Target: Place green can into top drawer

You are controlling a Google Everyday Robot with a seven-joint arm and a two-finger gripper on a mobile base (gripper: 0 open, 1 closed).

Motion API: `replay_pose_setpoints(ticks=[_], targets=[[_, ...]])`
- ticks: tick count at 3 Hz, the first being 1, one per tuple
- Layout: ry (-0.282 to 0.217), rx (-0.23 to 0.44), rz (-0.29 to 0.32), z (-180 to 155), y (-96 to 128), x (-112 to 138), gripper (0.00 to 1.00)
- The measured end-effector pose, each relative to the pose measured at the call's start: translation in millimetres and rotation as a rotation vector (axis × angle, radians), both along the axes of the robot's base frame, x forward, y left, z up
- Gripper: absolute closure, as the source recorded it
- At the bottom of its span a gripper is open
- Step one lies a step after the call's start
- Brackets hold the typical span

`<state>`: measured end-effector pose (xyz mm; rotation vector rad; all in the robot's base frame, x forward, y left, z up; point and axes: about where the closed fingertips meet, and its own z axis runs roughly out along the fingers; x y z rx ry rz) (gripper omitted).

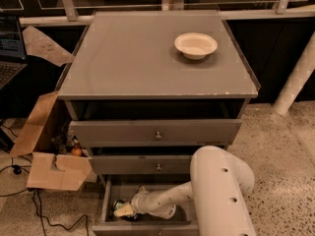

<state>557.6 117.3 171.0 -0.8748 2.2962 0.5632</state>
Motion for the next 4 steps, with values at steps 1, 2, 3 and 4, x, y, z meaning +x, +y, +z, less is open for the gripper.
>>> replay_pose_setpoints(ticks=[1, 2, 3, 4], targets=[[-0.004, -0.005, -0.006, -5.5, 3.3, -3.5, 0.0], [-0.001, -0.017, -0.014, -13.6, 5.5, -5.7, 0.0], [0.0, -0.027, -0.017, -18.6, 6.8, -7.3, 0.0], [0.004, -0.04, -0.021, -24.1, 8.1, -9.7, 0.0]])
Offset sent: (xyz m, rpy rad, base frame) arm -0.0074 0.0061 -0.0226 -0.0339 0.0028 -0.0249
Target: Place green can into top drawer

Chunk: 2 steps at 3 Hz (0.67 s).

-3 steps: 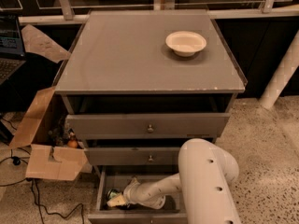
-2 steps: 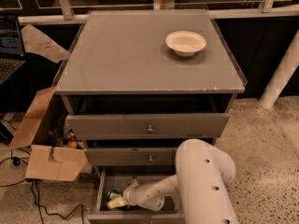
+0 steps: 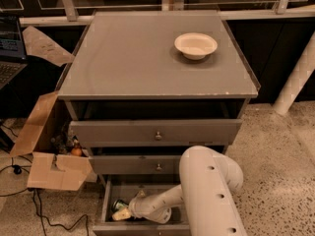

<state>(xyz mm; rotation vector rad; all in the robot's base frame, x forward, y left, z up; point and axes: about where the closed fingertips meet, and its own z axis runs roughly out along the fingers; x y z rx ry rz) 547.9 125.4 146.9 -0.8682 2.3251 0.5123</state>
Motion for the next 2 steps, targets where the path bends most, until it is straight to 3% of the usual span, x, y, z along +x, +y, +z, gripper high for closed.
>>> replay_pose_setpoints(ticks=[2], targets=[[0.013, -0.044, -0.041, -15.7, 1.0, -4.8, 0.0]])
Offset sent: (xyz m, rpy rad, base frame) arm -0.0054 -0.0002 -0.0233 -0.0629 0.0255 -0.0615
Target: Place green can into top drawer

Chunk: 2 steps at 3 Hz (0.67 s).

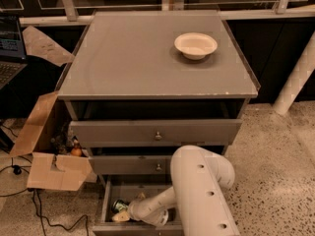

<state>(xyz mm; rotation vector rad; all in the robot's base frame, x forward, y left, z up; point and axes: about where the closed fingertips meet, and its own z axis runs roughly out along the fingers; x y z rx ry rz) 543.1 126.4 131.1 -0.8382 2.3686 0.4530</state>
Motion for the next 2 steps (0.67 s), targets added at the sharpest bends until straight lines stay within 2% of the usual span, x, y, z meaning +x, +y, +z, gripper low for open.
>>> replay_pose_setpoints(ticks=[1, 2], targets=[[0.01, -0.02, -0.015, -5.2, -0.4, -1.4, 0.14], [0.011, -0.021, -0.016, -5.5, -0.3, -1.4, 0.39]])
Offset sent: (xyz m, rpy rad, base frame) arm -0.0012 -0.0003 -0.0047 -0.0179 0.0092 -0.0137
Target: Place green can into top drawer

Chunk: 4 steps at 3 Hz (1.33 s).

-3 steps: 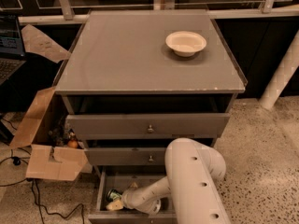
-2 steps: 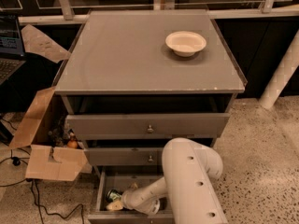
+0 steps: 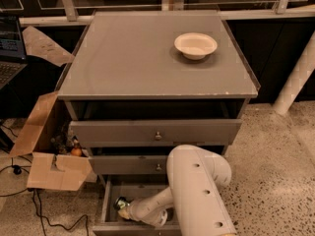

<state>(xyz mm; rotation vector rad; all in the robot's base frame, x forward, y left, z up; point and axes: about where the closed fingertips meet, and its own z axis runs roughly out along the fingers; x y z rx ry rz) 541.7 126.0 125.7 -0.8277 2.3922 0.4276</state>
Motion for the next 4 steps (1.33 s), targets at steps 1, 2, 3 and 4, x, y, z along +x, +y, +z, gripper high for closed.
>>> replay_pose_setpoints(ticks=[1, 2, 3, 4], targets=[[0.0, 0.0, 0.0, 0.0, 0.0, 0.0, 0.61], [0.0, 0.0, 0.0, 0.0, 0.0, 0.0, 0.84], [0.0, 0.0, 0.0, 0.0, 0.0, 0.0, 1.0], [0.0, 0.0, 0.0, 0.0, 0.0, 0.0, 1.0]])
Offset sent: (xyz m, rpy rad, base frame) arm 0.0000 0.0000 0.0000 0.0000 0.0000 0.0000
